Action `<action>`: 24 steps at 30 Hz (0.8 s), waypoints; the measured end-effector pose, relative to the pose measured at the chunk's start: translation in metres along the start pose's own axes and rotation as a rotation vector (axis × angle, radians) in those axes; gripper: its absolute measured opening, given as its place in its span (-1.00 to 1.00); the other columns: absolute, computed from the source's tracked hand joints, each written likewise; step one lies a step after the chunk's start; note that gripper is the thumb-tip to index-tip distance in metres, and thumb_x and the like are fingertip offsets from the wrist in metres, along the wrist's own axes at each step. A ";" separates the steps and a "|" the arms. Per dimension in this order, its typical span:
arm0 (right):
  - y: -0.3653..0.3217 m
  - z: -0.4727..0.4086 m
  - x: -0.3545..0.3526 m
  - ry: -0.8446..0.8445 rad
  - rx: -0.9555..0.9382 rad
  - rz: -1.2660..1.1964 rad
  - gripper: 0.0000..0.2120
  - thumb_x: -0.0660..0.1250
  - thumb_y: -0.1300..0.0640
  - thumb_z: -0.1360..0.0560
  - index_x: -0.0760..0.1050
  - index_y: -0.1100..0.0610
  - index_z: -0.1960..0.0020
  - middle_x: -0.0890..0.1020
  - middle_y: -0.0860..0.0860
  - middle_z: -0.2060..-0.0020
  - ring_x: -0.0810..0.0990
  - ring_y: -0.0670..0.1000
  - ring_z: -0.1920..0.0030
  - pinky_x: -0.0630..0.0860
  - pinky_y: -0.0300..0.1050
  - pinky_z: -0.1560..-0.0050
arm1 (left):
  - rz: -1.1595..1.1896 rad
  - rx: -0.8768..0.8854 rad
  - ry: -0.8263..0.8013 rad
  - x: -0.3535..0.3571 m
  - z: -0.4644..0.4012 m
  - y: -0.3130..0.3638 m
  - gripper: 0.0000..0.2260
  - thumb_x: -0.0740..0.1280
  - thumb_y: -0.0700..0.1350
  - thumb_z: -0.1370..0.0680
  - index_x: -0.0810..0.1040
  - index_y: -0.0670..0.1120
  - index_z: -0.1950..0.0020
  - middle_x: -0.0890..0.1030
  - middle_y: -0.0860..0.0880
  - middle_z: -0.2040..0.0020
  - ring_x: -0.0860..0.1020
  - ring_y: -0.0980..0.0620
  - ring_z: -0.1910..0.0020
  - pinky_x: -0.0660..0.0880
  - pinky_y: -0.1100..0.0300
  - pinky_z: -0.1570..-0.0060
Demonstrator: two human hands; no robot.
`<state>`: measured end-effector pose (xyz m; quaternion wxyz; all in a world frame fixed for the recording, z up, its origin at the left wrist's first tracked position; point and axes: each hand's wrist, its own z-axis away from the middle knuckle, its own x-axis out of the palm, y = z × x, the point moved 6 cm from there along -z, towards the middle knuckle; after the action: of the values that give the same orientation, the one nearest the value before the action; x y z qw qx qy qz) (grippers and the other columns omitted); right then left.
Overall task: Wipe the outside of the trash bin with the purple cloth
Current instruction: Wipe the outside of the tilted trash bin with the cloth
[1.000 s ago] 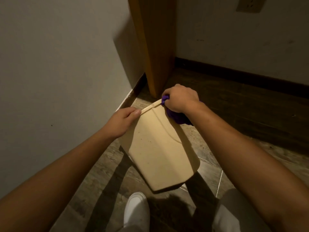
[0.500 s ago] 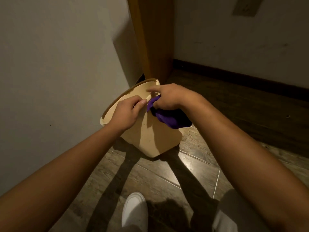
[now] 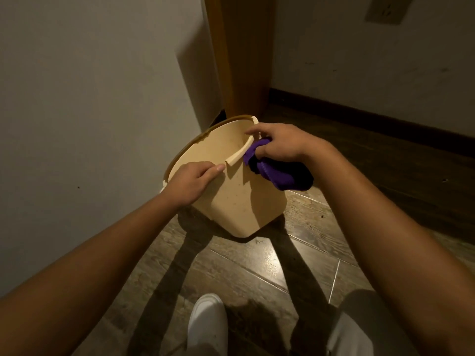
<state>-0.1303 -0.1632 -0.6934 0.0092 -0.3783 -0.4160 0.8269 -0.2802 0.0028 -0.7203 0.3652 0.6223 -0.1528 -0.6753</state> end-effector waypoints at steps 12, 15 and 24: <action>0.014 0.007 0.008 0.133 -0.041 -0.152 -0.55 0.42 0.02 -0.54 0.39 -0.22 -0.37 0.51 -0.08 -0.16 0.57 -0.01 -0.02 0.56 -0.16 0.12 | 0.027 0.125 -0.041 0.024 -0.002 0.014 -0.72 0.23 0.13 -0.66 0.50 0.16 -0.36 0.61 0.14 -0.08 0.56 0.17 -0.02 0.51 0.22 0.07; 0.006 0.005 0.006 0.097 -0.036 -0.118 -0.57 0.43 0.04 -0.53 0.41 -0.19 -0.35 0.48 -0.08 -0.19 0.53 -0.02 -0.01 0.50 -0.19 0.15 | 0.059 0.081 -0.042 0.033 -0.002 0.016 -0.78 0.25 0.09 -0.66 0.46 0.13 -0.29 0.65 0.09 0.02 0.61 0.08 0.05 0.55 0.15 0.12; 0.003 0.002 0.007 0.189 -0.062 -0.172 -0.55 0.43 -0.01 -0.52 0.44 -0.17 -0.38 0.54 -0.10 -0.19 0.59 -0.01 -0.07 0.54 -0.16 0.11 | 0.125 0.074 0.041 0.033 0.001 0.022 -0.65 0.16 0.14 -0.69 0.47 0.07 -0.43 0.65 0.08 -0.09 0.57 0.18 -0.05 0.55 0.14 -0.02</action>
<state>-0.1356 -0.1643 -0.6988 0.1075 -0.4177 -0.4694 0.7705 -0.2734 -0.0350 -0.7301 0.3865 0.6382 -0.2086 -0.6324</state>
